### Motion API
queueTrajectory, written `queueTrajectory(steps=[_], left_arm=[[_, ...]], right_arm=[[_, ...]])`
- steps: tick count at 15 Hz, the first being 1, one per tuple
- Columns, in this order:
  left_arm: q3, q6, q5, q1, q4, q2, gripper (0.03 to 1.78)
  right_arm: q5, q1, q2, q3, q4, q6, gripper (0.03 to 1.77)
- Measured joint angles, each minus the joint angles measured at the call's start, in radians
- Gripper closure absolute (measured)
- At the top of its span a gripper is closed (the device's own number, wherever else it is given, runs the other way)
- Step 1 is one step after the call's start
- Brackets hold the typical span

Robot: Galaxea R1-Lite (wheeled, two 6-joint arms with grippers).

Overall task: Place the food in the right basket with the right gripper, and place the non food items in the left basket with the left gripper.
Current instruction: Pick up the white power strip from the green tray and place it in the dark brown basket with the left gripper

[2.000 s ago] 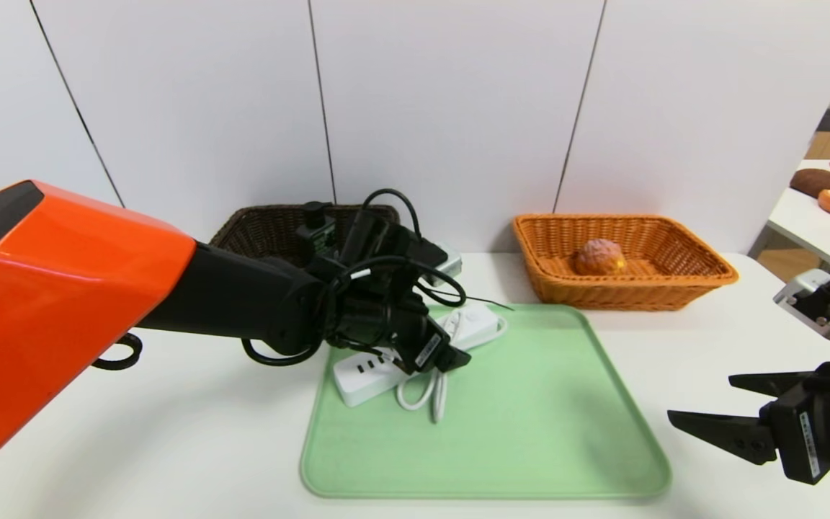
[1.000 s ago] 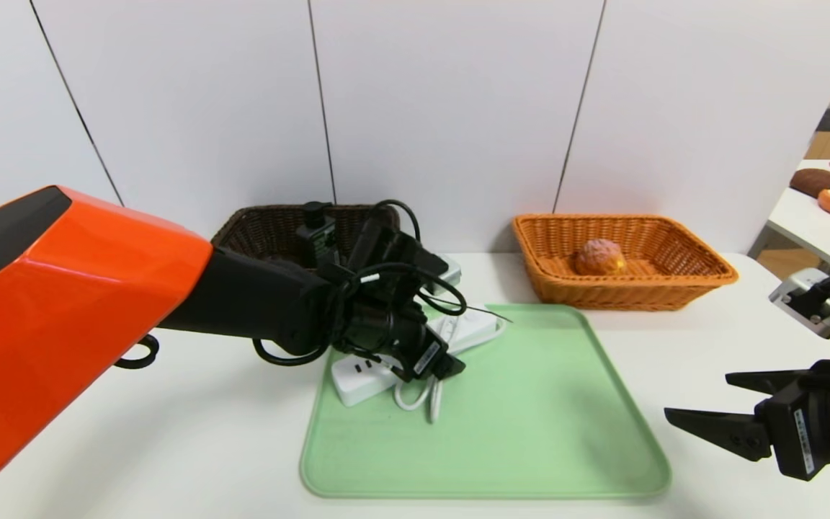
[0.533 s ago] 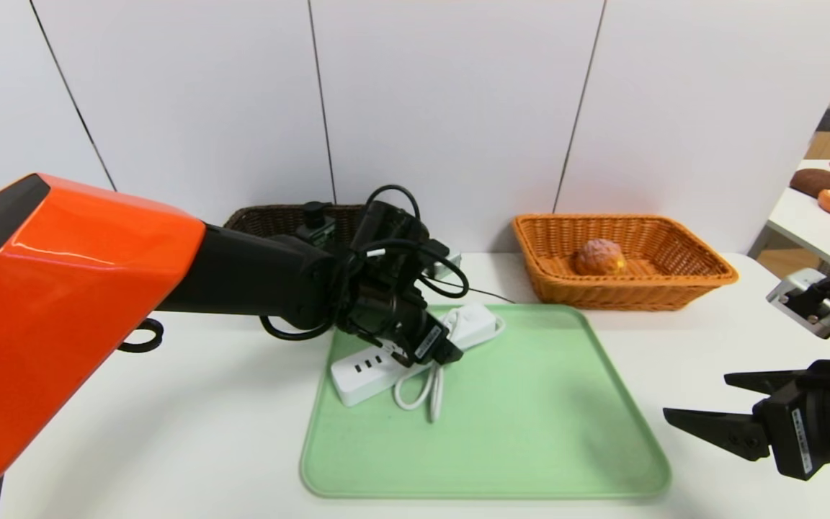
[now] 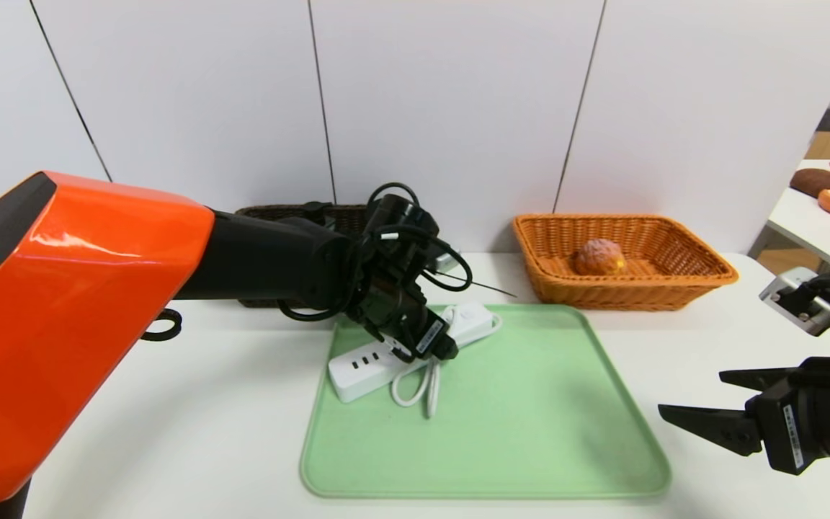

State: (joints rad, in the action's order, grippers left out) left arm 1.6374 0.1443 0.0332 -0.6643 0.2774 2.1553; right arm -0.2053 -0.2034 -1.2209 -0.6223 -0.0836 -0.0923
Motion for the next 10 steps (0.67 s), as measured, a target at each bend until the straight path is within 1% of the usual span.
queueTrajectory(steps=[2,5,10], left_arm=[[0.012,-0.002,0.000,-0.001,0.016,0.004,0.12],[0.050,-0.024,-0.001,-0.003,0.066,0.010,0.12],[0.091,-0.026,-0.004,-0.003,0.089,0.012,0.12]], right_arm=[[-0.001,0.000,-0.005,0.001,0.000,0.000,0.10],[-0.001,0.000,-0.010,0.001,0.000,0.000,0.10],[0.000,0.000,-0.011,0.002,0.000,0.000,0.10]])
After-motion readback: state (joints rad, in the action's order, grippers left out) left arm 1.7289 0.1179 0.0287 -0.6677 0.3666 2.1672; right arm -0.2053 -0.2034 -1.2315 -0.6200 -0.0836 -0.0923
